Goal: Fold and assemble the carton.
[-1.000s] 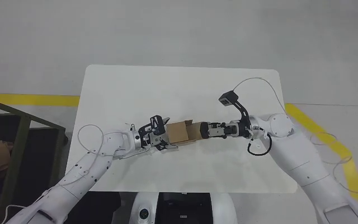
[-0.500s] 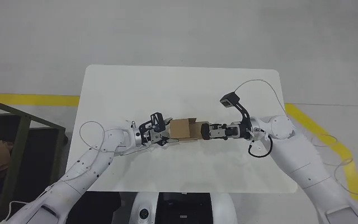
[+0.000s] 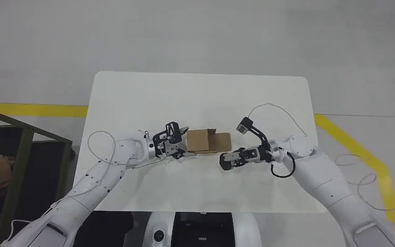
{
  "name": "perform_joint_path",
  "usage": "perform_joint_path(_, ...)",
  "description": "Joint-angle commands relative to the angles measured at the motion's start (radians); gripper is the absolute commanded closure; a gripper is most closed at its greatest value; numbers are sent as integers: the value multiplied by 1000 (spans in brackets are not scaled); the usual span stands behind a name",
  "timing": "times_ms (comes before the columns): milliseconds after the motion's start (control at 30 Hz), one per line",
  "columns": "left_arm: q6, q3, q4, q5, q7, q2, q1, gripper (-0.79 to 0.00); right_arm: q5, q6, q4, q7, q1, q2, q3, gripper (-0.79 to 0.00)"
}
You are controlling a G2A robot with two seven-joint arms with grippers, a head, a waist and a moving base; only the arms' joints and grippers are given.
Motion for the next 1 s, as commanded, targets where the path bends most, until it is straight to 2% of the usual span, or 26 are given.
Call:
perform_joint_path(0, -3, 0, -1, 2, 2, -1, 1, -662, -3, -4, 46, -4, 12, -15, -26, 0)
perform_joint_path(367, -4, -6, 3, 11, 6, -7, 1, -668, -101, -30, 268, -68, 90, -87, -115, 0)
perform_joint_path(633, -11, -11, -3, 17, 4, -10, 6, -690, -157, -25, 333, -143, 126, -126, -141, 0)
perform_joint_path(967, -22, -12, -12, 25, 5, -14, 12, -690, -266, -11, 368, -213, 173, -149, -149, 0)
